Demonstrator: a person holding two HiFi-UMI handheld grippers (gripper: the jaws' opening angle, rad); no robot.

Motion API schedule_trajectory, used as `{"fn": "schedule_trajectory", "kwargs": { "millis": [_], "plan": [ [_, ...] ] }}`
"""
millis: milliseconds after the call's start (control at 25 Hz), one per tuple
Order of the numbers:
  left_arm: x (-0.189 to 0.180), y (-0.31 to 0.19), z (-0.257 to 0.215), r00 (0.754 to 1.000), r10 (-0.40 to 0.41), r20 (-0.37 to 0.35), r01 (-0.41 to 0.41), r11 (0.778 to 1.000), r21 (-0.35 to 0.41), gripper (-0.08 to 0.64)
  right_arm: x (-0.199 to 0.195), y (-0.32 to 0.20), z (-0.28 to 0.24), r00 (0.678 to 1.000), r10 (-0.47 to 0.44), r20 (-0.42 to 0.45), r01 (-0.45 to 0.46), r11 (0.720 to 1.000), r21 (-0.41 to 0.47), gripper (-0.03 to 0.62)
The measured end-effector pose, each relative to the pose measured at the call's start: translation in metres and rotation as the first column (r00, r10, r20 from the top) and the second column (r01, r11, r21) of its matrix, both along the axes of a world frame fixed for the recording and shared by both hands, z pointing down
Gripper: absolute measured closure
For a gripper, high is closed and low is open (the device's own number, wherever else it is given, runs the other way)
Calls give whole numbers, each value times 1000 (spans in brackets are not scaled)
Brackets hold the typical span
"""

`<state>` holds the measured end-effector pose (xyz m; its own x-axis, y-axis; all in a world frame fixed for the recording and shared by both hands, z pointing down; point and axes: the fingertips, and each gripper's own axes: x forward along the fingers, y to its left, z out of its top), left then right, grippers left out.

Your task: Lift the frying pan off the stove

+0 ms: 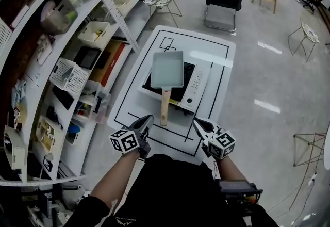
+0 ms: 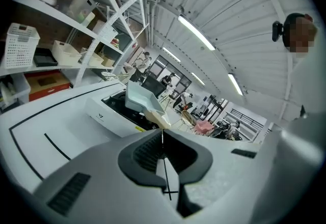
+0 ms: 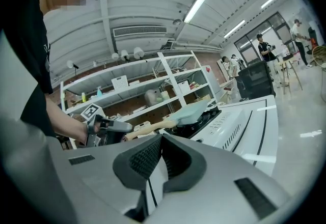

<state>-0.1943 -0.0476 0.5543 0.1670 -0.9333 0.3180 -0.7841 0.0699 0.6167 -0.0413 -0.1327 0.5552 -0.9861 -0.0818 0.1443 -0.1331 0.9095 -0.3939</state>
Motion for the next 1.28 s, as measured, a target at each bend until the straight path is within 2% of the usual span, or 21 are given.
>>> {"fn": "schedule_trajectory", "kwargs": {
  "millis": [200, 320, 480, 560, 720, 1000, 1120, 1240, 1280],
  "plan": [
    [-5, -16, 5, 995, 27, -98, -29, 999, -17, 545, -2, -3, 4, 999, 32, 3, -32, 999, -16, 568],
    [-8, -27, 8, 980, 73, -183, -78, 997, -21, 463, -6, -5, 7, 997, 73, -9, -74, 997, -19, 568],
    [-11, -35, 18, 954, 129, -271, -143, 989, -32, 402, -14, -6, 6, 991, 129, -25, -129, 992, -8, 568],
    [-12, -40, 13, 929, 152, -339, -163, 987, -5, 382, -16, -6, 6, 987, 158, -38, -159, 987, -7, 568],
    [-12, -49, 10, 857, 189, -480, -192, 980, 44, 350, -18, -8, 5, 974, 215, -68, -215, 977, 4, 568],
    [-7, -67, 17, 792, 252, -557, -266, 962, 57, 324, -19, -8, 3, 952, 288, -101, -286, 958, 37, 568],
    [0, -79, 13, 740, 265, -619, -277, 958, 79, 307, -16, -9, 3, 942, 317, -111, -314, 949, 41, 568],
    [2, -87, 20, 725, 259, -639, -283, 957, 67, 301, -11, -9, 3, 931, 344, -125, -341, 939, 42, 568],
    [4, -91, 19, 711, 266, -651, -284, 955, 79, 301, -10, -8, 4, 927, 351, -130, -348, 936, 40, 568]
  ]
}}
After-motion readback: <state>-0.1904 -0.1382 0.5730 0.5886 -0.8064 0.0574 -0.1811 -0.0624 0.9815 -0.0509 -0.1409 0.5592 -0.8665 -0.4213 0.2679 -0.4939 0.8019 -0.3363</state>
